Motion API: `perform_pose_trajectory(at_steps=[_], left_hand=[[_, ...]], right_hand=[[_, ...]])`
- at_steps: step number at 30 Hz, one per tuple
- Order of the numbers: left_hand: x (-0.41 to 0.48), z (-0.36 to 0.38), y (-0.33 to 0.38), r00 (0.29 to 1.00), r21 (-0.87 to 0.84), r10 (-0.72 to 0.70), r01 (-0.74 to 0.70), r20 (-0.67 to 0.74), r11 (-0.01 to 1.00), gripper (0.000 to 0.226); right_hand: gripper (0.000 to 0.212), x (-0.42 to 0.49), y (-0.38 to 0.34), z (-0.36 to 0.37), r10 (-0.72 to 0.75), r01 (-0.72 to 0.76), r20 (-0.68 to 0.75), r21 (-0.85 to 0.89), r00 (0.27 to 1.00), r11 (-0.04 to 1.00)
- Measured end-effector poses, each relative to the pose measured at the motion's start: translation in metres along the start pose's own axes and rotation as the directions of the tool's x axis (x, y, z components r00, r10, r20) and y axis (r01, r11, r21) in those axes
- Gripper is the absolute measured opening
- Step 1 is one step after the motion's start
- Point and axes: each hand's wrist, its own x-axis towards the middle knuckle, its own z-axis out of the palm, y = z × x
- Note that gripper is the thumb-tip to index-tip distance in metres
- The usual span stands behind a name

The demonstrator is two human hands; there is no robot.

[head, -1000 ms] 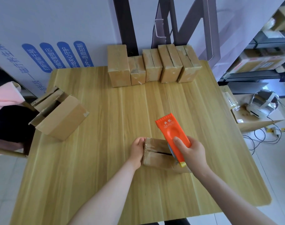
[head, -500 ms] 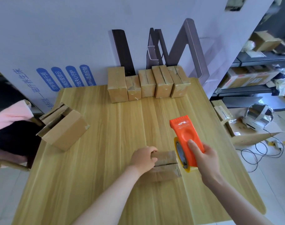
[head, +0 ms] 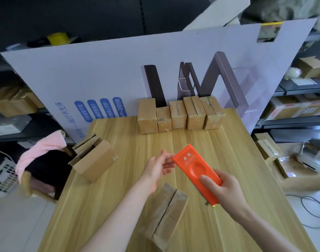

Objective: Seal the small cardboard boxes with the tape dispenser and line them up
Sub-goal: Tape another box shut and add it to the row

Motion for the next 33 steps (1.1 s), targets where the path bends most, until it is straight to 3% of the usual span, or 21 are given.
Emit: perform_pose_trajectory(at_steps=[6, 11, 15, 19, 24, 27, 33], left_hand=[[-0.012, 0.002, 0.028, 0.986, 0.174, 0.160, -0.166, 0.050, 0.971, 0.021], [-0.004, 0.001, 0.034, 1.000, 0.013, 0.005, -0.004, -0.017, 1.000, 0.013], [0.012, 0.001, 0.038, 0.995, 0.129, 0.040, -0.028, -0.094, 0.991, 0.011], [0.025, -0.002, 0.050, 0.988, 0.223, 0.091, -0.062, -0.121, 0.973, 0.013], [0.039, -0.006, 0.052, 0.988, 0.303, 0.086, -0.043, -0.130, 0.952, 0.018], [0.046, -0.013, 0.050, 0.983, 0.292, 0.091, -0.040, -0.163, 0.955, 0.026], [0.055, -0.036, 0.045, 0.967, 0.242, 0.060, 0.002, -0.248, 0.970, 0.013]], right_hand=[[0.007, 0.003, -0.008, -0.001, -0.067, 0.064, -0.019, -0.133, 0.998, 0.989], [0.014, 0.004, -0.010, 0.000, -0.113, 0.117, 0.029, -0.200, 0.993, 0.973], [0.041, 0.006, -0.024, 0.006, -0.157, 0.154, 0.020, -0.332, 0.987, 0.931], [0.030, 0.013, -0.039, 0.015, -0.177, 0.143, -0.031, -0.458, 0.984, 0.877], [0.033, 0.015, -0.055, 0.024, -0.177, 0.135, -0.014, -0.588, 0.984, 0.798], [0.032, 0.013, -0.059, 0.023, -0.169, 0.138, 0.007, -0.616, 0.986, 0.776], [0.029, -0.003, -0.040, -0.006, -0.085, 0.057, -0.014, -0.628, 0.996, 0.776]])
